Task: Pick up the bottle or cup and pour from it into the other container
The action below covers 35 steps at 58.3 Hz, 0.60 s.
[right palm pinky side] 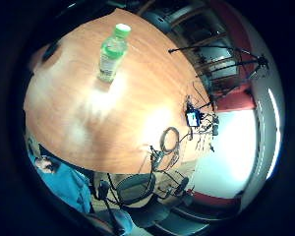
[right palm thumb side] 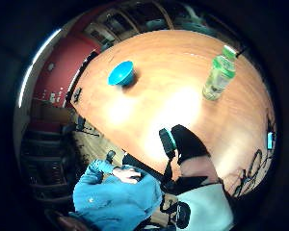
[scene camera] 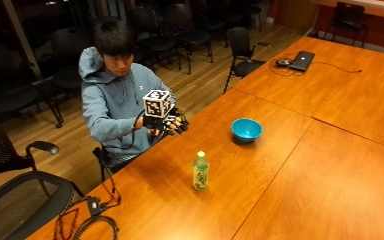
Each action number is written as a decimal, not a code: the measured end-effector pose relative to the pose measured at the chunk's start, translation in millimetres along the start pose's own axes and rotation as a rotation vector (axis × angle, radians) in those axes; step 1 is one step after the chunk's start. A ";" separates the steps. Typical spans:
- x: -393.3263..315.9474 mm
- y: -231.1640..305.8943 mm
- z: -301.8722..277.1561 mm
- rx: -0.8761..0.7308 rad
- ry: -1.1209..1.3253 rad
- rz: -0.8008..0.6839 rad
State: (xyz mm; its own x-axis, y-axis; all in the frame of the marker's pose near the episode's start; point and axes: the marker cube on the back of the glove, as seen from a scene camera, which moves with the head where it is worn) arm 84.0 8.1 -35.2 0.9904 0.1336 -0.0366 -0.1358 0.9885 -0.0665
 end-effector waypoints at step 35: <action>117.8 7.3 27.5 0.147 -0.172 0.183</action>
State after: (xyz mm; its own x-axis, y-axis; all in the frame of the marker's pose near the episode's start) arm 200.4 33.0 -12.6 0.9414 0.3087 0.1360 -0.3201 0.9447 0.0716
